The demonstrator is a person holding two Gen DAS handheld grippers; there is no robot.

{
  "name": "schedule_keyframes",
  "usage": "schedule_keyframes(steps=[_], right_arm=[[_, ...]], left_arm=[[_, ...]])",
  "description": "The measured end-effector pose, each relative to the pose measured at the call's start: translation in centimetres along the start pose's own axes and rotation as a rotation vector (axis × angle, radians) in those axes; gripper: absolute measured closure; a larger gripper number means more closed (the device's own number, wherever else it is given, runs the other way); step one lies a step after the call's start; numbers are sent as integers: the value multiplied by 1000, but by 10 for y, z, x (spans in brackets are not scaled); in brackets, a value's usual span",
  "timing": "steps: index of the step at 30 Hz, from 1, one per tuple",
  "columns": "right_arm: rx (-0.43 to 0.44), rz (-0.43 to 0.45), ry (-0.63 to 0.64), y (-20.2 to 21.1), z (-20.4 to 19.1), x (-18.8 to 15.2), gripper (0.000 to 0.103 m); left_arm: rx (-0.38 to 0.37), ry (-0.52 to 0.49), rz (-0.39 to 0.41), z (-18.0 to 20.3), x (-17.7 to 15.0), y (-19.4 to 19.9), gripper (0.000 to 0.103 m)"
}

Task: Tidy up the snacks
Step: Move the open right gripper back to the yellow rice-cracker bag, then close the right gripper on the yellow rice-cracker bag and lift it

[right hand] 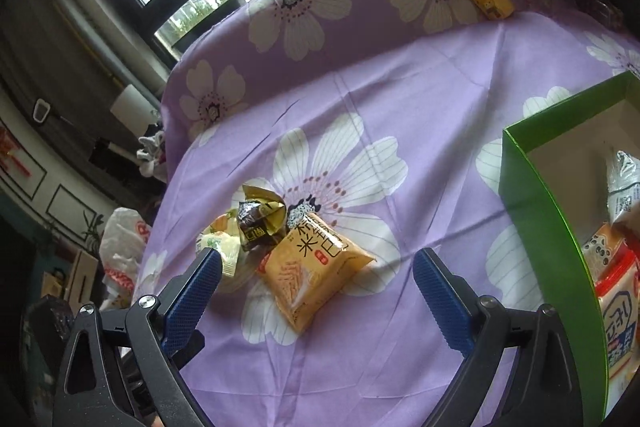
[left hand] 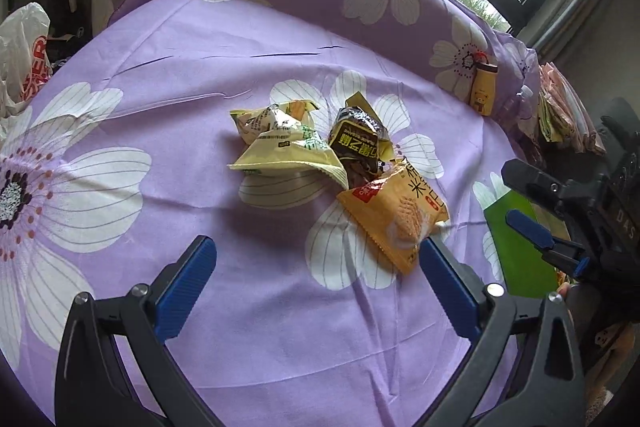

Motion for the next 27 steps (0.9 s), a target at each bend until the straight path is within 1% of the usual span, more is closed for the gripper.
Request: schedule_keyframes(steps=[2, 4, 6, 7, 8, 9, 11, 12, 15, 16, 18, 19, 20, 22, 23, 24, 25, 26, 27], right_arm=[[35, -10, 15, -7, -4, 3, 7], [50, -20, 33, -13, -7, 3, 17], [35, -41, 48, -19, -9, 2, 22], [35, -52, 56, -23, -10, 2, 24], [42, -71, 61, -27, -12, 3, 25], [55, -103, 71, -32, -15, 6, 25], [77, -131, 87, -40, -22, 13, 25], [74, -130, 111, -43, -26, 18, 25], [30, -95, 173, -57, -28, 26, 25], [40, -101, 172, -64, -25, 25, 25], [109, -141, 125, -79, -16, 20, 26], [131, -161, 107, -86, -12, 17, 27], [127, -176, 102, -91, -8, 15, 29], [88, -195, 123, -97, -4, 10, 37], [98, -202, 129, -98, -4, 8, 38], [119, -207, 130, -98, -6, 7, 41], [132, -216, 133, -97, -7, 5, 45], [146, -228, 135, -97, -9, 3, 46], [157, -236, 138, -96, -10, 1, 46]], left_arm=[[16, 16, -12, 3, 2, -9, 4], [10, 6, -27, 7, -1, -16, 6], [19, -11, -13, 10, -4, -21, 8], [34, -18, -12, 11, -6, -23, 12], [46, -18, -20, 11, -6, -27, 17], [47, -14, -30, 12, -6, -29, 19], [24, -12, -39, 13, -7, -33, 23], [20, -15, -39, 14, -8, -33, 23], [42, -36, -31, 16, -9, -37, 28], [48, -41, -30, 16, -9, -38, 30], [54, -42, -21, 15, -8, -39, 35], [48, -37, -18, 14, -8, -39, 39], [36, -30, -22, 14, -7, -40, 44], [16, -20, -27, 15, -7, -41, 50], [12, -22, -26, 16, -8, -41, 53], [8, -26, -22, 17, -9, -41, 55], [-1, -29, -22, 18, -10, -41, 60], [-10, -27, -26, 19, -11, -41, 65], [-20, -21, -29, 19, -12, -41, 67]])
Point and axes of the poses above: each gripper's, at about its wrist camera, not at the fingertips, and y roughly against the way its jaws point, z to its right, x to its top, the point moved 3 cm from there along -y, roughly the way its jaws point, and after that the axes turned 6 degrees about y, right-handed, at the moved point
